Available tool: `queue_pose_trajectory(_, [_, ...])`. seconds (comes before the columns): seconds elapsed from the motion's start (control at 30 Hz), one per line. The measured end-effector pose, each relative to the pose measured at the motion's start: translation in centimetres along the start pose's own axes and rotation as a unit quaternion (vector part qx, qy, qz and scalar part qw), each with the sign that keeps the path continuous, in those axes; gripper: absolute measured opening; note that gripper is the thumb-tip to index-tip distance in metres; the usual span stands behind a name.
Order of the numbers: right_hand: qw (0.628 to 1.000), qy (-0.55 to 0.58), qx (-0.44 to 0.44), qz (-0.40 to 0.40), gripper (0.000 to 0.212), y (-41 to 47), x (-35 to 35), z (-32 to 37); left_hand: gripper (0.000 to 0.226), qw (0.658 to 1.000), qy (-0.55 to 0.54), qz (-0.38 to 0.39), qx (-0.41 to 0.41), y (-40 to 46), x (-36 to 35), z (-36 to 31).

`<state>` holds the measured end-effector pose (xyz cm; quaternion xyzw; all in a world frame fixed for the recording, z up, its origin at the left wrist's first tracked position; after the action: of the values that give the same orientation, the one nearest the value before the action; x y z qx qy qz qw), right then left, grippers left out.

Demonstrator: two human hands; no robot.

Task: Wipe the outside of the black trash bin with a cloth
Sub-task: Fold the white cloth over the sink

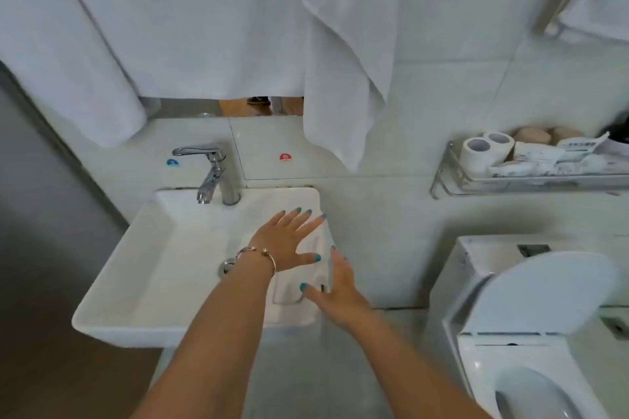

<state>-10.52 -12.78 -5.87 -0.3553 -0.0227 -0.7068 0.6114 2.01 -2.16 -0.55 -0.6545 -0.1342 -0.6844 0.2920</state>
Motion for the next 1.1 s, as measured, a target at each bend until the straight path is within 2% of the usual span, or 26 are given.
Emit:
queue_pose_trajectory(0.1, [0.994,0.106,-0.02,-0.021,0.098,0.5,-0.7,0.3,0.079,0.999,0.009,-0.022,-0.047,1.2,-0.1,1.0])
queue_pose_trajectory(0.27, [0.989,0.127,-0.046,-0.065,0.094,2.4,-2.5,0.5,0.078,0.995,-0.018,-0.018,-0.101,4.3,-1.6,3.8])
queue_pose_trajectory(0.43, [0.964,0.169,-0.11,-0.171,0.083,2.8,-3.7,0.1,0.079,0.987,-0.008,0.028,-0.161,7.4,-3.0,5.4])
queue_pose_trajectory(0.6, [0.927,0.238,-0.162,-0.24,0.082,3.2,-5.5,-0.3,0.082,0.98,-0.046,0.07,-0.18,10.3,-4.3,6.4])
queue_pose_trajectory(0.77, [0.912,0.239,-0.187,-0.277,0.081,3.3,-6.4,0.5,0.085,0.971,-0.087,0.061,-0.212,12.0,-5.1,7.1])
queue_pose_trajectory(0.9, [0.892,0.234,-0.207,-0.326,0.073,3.5,-7.1,0.6,0.082,0.955,-0.212,0.071,-0.193,13.7,-5.7,7.7])
queue_pose_trajectory(1.03, [0.873,0.215,-0.228,-0.375,0.068,3.5,-7.2,0.7,0.075,0.955,-0.203,0.08,-0.201,14.8,-5.7,7.3])
queue_pose_trajectory(1.1, [0.874,0.188,-0.248,-0.374,0.069,3.5,-7.2,1.0,0.073,0.951,-0.223,0.083,-0.199,15.1,-5.4,7.0])
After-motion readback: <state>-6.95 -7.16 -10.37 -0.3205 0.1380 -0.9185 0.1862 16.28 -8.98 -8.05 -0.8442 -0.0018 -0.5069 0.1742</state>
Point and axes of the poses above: each hand's wrist, its own y-axis towards the middle knuckle, its own x-axis out of the back of the hand, z = x × y, the point moved 3 cm from there along y, towards the middle knuckle, and after that the axes turned 7 degrees about -x, right-handed, at the moved point
